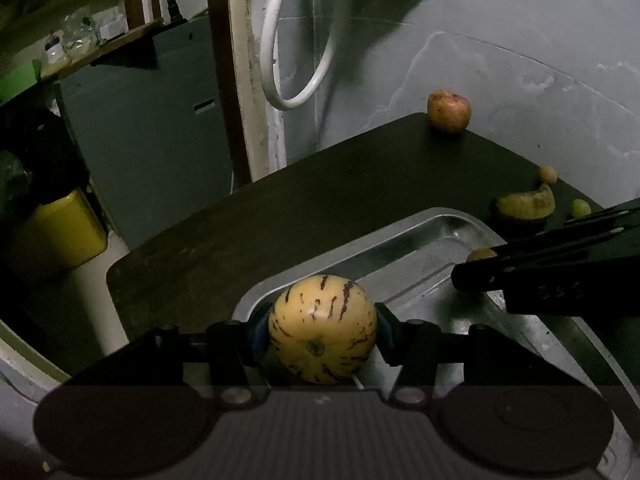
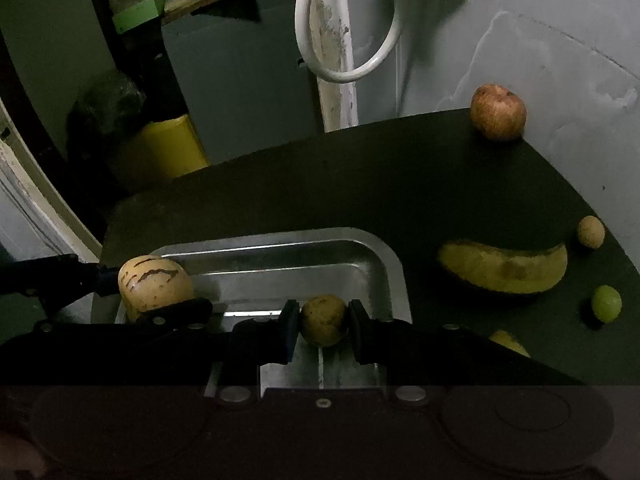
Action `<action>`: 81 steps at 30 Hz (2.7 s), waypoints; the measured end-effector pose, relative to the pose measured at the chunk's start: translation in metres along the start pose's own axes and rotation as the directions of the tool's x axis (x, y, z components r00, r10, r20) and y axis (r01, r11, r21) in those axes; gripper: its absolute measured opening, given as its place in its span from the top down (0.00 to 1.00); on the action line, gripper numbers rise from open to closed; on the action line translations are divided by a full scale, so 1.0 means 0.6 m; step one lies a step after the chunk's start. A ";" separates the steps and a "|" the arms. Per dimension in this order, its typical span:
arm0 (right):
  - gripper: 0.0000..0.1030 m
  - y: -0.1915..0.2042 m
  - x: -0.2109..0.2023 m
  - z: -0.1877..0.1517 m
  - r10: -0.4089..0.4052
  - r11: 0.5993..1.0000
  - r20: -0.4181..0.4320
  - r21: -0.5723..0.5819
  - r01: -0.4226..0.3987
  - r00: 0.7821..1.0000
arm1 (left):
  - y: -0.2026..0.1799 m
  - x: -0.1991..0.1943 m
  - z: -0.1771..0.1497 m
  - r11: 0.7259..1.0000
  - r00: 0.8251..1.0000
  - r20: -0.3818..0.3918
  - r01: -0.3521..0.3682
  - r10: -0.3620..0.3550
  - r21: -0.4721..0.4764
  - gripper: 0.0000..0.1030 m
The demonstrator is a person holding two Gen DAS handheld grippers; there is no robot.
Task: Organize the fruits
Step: 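Release the pepino over the tray with the left gripper while the right carries a tan fruit, then open the right gripper to drop the small tan fruit into the tray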
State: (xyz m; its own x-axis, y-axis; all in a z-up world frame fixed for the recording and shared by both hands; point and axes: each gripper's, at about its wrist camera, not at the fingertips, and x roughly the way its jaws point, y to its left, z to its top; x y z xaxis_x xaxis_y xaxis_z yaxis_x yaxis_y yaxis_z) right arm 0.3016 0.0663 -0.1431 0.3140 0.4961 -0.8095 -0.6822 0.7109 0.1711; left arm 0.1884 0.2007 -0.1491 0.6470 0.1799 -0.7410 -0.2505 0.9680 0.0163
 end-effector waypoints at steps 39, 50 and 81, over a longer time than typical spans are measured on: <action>0.41 -0.026 -0.129 -0.010 -0.012 0.992 0.108 0.123 -0.002 0.994 | -0.022 -0.068 0.018 0.999 0.994 0.106 -0.002 -0.002 0.039 0.26; 0.10 -0.041 -0.259 -0.073 -0.039 0.987 0.192 0.158 0.009 0.981 | -0.057 -0.141 0.007 0.997 0.987 0.140 0.074 -0.075 0.011 0.08; 0.01 -0.122 -0.553 -0.378 -0.141 0.927 0.314 0.374 0.014 0.939 | -0.228 -0.350 -0.077 0.975 0.967 0.135 0.206 -0.216 0.083 0.01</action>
State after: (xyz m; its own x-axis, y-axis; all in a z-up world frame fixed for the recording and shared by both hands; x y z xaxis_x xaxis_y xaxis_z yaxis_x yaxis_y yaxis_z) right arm 0.0978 -0.2633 -0.0143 0.5986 0.5223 -0.6074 -0.3815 0.8526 0.3572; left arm 0.0537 0.0223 -0.0268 0.7770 -0.0111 -0.6294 -0.0514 0.9954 -0.0810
